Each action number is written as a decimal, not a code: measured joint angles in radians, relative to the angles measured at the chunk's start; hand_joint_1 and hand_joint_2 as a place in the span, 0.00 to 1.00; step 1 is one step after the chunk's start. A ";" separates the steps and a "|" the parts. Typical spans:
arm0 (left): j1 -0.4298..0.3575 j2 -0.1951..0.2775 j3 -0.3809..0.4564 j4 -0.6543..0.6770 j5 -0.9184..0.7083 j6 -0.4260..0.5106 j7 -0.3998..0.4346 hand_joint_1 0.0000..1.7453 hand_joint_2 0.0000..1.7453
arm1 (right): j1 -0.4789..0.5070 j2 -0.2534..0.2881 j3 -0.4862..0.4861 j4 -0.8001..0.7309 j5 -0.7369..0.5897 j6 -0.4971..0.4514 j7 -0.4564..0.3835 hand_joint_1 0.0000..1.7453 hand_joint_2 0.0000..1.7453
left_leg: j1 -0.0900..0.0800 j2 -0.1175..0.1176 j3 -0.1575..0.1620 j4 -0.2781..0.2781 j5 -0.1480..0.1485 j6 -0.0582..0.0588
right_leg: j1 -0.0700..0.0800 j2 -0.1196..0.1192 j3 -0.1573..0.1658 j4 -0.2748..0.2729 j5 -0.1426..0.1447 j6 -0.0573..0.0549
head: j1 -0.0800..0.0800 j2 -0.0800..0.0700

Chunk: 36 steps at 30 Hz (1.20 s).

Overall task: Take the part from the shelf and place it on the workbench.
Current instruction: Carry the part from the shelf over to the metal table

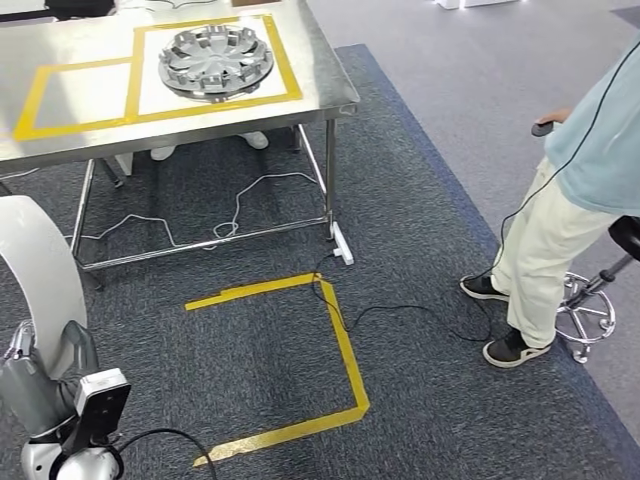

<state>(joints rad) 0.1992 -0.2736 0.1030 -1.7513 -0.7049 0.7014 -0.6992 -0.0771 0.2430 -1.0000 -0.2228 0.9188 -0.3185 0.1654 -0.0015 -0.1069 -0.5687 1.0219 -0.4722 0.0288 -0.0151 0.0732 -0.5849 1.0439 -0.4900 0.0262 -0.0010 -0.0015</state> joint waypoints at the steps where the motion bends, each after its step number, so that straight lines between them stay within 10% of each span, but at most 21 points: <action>1: 0.001 0.000 0.000 0.001 -0.001 0.000 0.000 1.00 1.00 | 0.000 0.000 0.000 0.000 0.000 0.001 -0.004 0.00 0.00 | 0.002 -0.011 -0.003 0.000 0.000 -0.006 | 0.000 0.013 0.013 -0.023 0.001 -0.003 | 0.000 0.000; 4: 0.007 0.002 0.001 0.004 -0.002 0.000 0.000 1.00 1.00 | -0.003 -0.001 0.000 0.000 0.001 0.002 -0.012 0.00 0.00 | 0.005 -0.030 -0.008 0.002 -0.001 -0.024 | -0.001 -0.011 0.030 -0.037 -0.004 -0.011 | -0.001 0.000; 8: 0.005 0.006 0.001 0.008 0.008 0.001 0.000 1.00 1.00 | -0.002 -0.001 -0.001 0.000 0.001 0.004 -0.011 0.00 0.00 | 0.005 0.077 -0.089 0.175 -0.092 -0.047 | -0.004 -0.074 0.050 -0.051 -0.010 -0.030 | -0.017 0.000; 10: 0.005 0.013 -0.005 0.013 0.040 0.000 0.002 1.00 1.00 | -0.001 -0.002 -0.001 0.000 -0.001 0.005 -0.012 0.00 0.00 | 0.011 0.096 -0.138 0.268 -0.118 -0.054 | -0.003 -0.105 0.056 -0.050 -0.017 -0.030 | -0.018 0.000; 15: -0.009 0.031 -0.038 0.020 0.096 0.000 0.004 1.00 1.00 | -0.011 -0.005 -0.003 0.000 -0.015 0.008 -0.011 0.00 0.00 | 0.004 0.166 -0.029 0.041 0.013 -0.042 | 0.002 -0.164 0.081 -0.050 -0.040 -0.015 | -0.018 0.000; 19: -0.022 0.051 -0.083 0.028 0.055 0.000 0.008 1.00 1.00 | -0.021 -0.010 -0.006 0.000 -0.017 0.021 -0.014 0.00 0.00 | -0.006 0.166 -0.015 0.002 0.011 -0.014 | 0.007 -0.207 0.099 -0.056 -0.054 0.007 | -0.018 0.000; 22: -0.036 0.059 -0.107 0.041 -0.015 0.000 0.017 1.00 1.00 | -0.026 -0.013 -0.006 0.000 -0.017 0.029 -0.008 0.00 0.00 | 0.002 0.129 -0.012 -0.005 0.014 0.003 | 0.002 -0.140 0.072 0.010 -0.101 0.020 | -0.011 0.000; 26: -0.038 0.065 -0.123 0.059 -0.062 0.000 0.022 1.00 1.00 | -0.014 -0.014 -0.008 0.000 -0.015 0.031 -0.013 0.00 0.00 | 0.004 0.077 -0.011 -0.005 0.012 0.011 | 0.002 -0.077 -0.066 0.231 -0.164 0.019 | -0.006 0.000; 31: -0.031 0.068 -0.123 0.061 -0.030 0.000 0.007 1.00 1.00 | -0.011 -0.016 -0.023 0.000 -0.031 0.048 -0.012 0.00 0.00 | 0.000 0.038 -0.001 0.000 -0.001 0.000 | 0.004 -0.063 0.001 0.000 -0.001 0.003 | -0.004 0.000; 36: -0.030 0.070 -0.124 0.061 -0.030 0.000 0.006 1.00 1.00 | -0.015 -0.016 -0.028 0.000 -0.040 0.055 -0.023 0.00 0.00 | -0.002 0.035 -0.007 0.002 -0.001 -0.010 | 0.005 -0.057 0.016 -0.029 -0.003 -0.002 | -0.008 0.000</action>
<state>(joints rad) 0.1687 -0.2041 -0.0210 -1.6899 -0.7347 0.7019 -0.6928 -0.0924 0.2274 -1.0277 -0.2228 0.8793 -0.2632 0.1423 -0.0037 -0.0720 -0.5755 1.0239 -0.4733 0.0183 -0.0101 0.0162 -0.5690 1.0149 -0.4930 0.0238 -0.0092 -0.0015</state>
